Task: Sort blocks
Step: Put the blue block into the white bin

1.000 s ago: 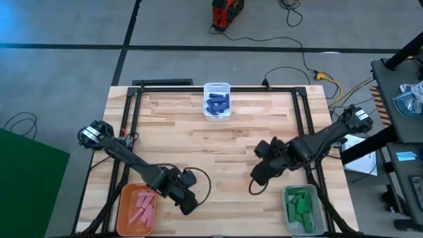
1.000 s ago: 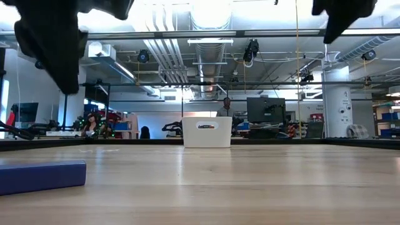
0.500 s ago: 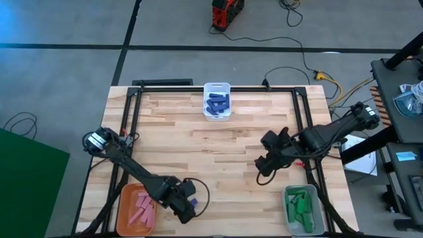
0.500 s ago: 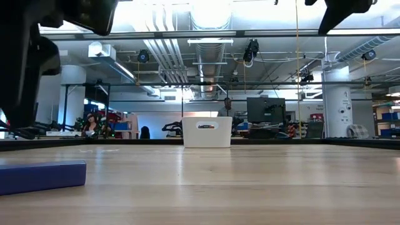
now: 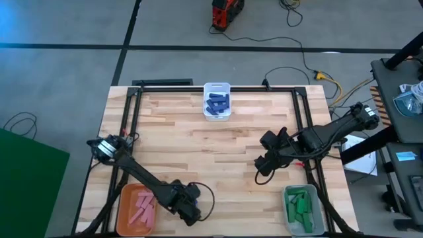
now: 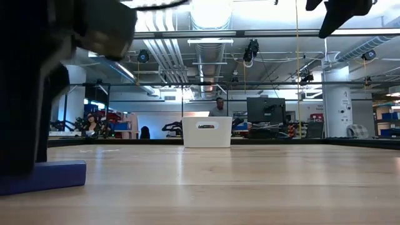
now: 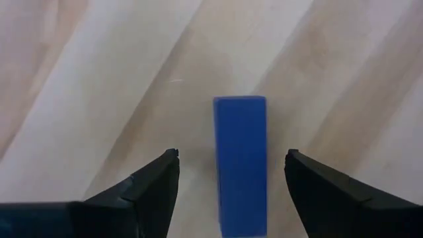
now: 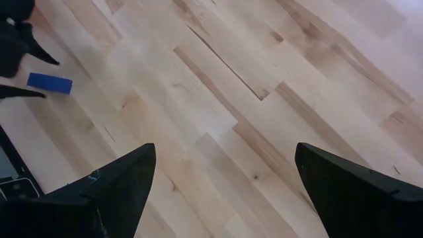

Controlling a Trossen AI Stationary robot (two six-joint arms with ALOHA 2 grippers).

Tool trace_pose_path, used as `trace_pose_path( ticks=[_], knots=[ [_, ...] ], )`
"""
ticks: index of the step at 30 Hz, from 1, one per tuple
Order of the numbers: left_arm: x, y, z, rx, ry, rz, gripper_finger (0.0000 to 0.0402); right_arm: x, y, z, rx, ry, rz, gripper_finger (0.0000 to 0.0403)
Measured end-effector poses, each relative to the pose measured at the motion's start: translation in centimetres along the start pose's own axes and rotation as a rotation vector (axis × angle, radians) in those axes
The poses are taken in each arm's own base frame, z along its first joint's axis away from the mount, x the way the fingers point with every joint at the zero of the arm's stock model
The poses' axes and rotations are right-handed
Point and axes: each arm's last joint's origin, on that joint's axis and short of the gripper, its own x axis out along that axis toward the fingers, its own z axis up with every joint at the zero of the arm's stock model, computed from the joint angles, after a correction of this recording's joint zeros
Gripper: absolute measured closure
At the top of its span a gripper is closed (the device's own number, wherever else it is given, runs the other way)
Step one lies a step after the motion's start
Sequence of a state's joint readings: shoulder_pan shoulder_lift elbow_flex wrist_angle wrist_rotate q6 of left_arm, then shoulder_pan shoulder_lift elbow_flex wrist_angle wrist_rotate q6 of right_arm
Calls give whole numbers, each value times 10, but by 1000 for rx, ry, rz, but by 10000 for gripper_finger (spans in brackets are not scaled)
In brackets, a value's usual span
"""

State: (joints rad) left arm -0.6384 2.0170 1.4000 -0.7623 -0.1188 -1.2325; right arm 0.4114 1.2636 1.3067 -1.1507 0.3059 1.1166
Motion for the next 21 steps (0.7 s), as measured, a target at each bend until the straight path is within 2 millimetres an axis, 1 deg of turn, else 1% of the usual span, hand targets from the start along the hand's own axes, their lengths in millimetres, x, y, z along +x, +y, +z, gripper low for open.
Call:
trace_pose_path(
  ticks=[2,6,9,12,19,20,21],
  knots=[
    [10,-4,0,12,10,34,153,0,0,0,10,1,1,48],
    [23,-14,2,35,16,64,156,0,0,0,15,21,10,48],
    [29,-19,3,56,24,92,171,0,0,0,24,23,13,48],
    [30,-20,3,72,16,114,203,0,0,0,29,24,14,48],
    [31,-19,3,91,4,120,317,0,0,0,27,23,14,49],
    [31,-19,3,95,4,119,327,0,0,0,22,23,14,49],
    [31,-19,3,98,4,119,328,0,0,0,19,23,14,49]
  ],
)
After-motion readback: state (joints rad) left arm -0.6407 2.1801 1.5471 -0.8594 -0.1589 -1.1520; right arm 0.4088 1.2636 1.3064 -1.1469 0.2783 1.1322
